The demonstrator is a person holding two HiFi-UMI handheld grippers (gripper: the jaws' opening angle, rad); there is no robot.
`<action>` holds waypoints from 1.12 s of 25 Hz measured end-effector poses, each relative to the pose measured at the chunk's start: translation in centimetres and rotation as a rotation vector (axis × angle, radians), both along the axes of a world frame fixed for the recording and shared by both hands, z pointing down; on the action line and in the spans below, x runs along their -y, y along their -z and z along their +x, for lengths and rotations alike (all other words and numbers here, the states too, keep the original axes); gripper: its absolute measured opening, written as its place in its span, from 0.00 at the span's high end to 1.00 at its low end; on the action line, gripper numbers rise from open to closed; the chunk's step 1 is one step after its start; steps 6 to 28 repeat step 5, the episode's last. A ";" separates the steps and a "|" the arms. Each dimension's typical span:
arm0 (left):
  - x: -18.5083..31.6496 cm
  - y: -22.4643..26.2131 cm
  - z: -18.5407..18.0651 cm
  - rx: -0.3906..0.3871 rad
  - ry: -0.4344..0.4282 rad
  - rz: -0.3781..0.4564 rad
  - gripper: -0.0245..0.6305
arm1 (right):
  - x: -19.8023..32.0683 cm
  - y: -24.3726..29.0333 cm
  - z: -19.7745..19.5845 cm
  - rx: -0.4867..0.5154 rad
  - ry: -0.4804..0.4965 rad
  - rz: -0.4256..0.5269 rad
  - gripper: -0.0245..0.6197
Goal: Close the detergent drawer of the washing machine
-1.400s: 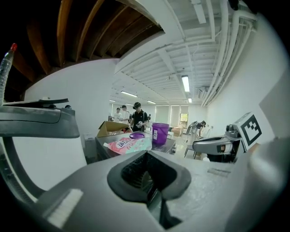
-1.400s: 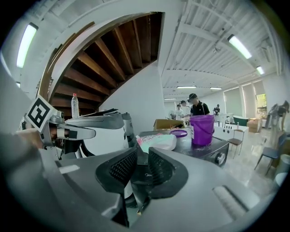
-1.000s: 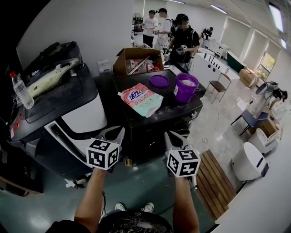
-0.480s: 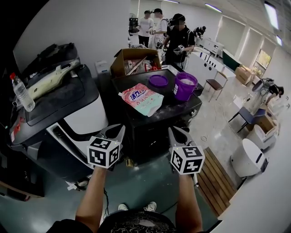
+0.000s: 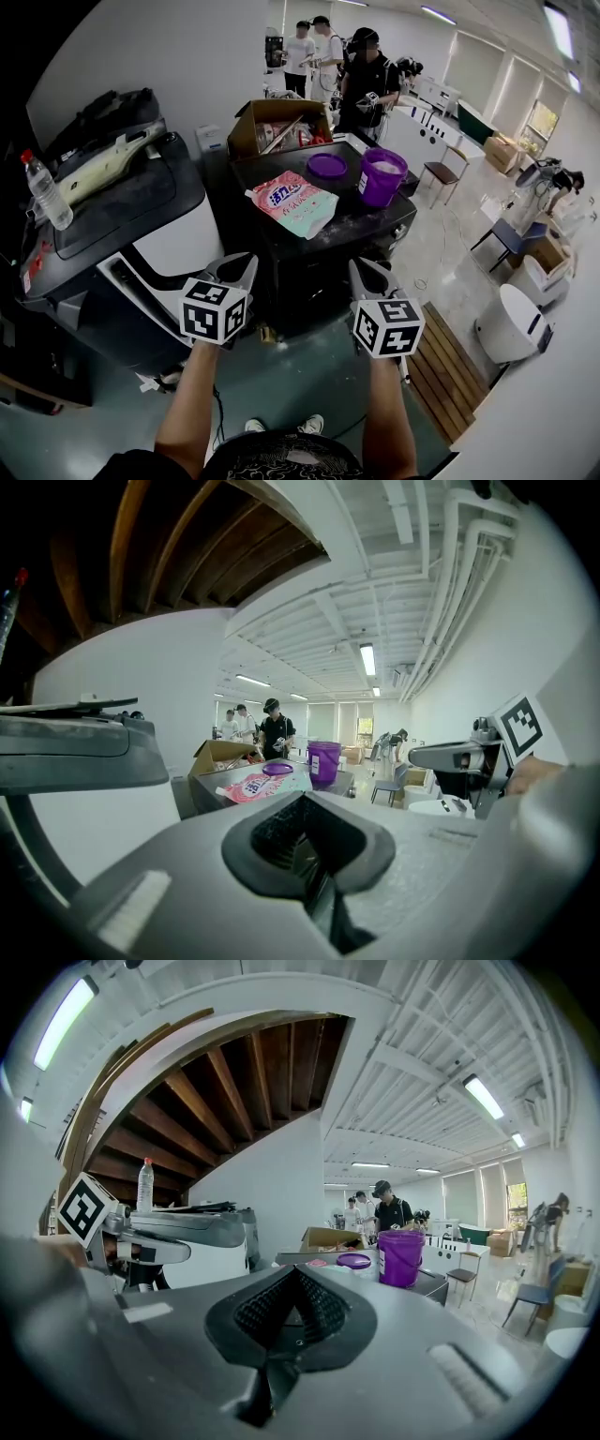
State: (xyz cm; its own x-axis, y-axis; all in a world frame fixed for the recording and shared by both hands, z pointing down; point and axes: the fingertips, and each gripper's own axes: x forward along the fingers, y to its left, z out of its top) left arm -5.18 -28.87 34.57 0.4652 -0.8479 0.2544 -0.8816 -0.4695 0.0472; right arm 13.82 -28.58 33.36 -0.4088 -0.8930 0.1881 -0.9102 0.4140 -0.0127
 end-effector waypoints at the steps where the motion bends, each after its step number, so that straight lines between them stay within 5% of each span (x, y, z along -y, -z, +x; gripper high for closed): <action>1: 0.0 0.0 -0.1 0.001 0.001 0.001 0.96 | 0.0 0.0 0.0 0.000 0.000 0.001 0.92; 28: 0.1 0.1 -0.3 0.000 0.005 0.005 0.96 | 0.1 0.1 -0.2 0.001 0.002 0.006 0.92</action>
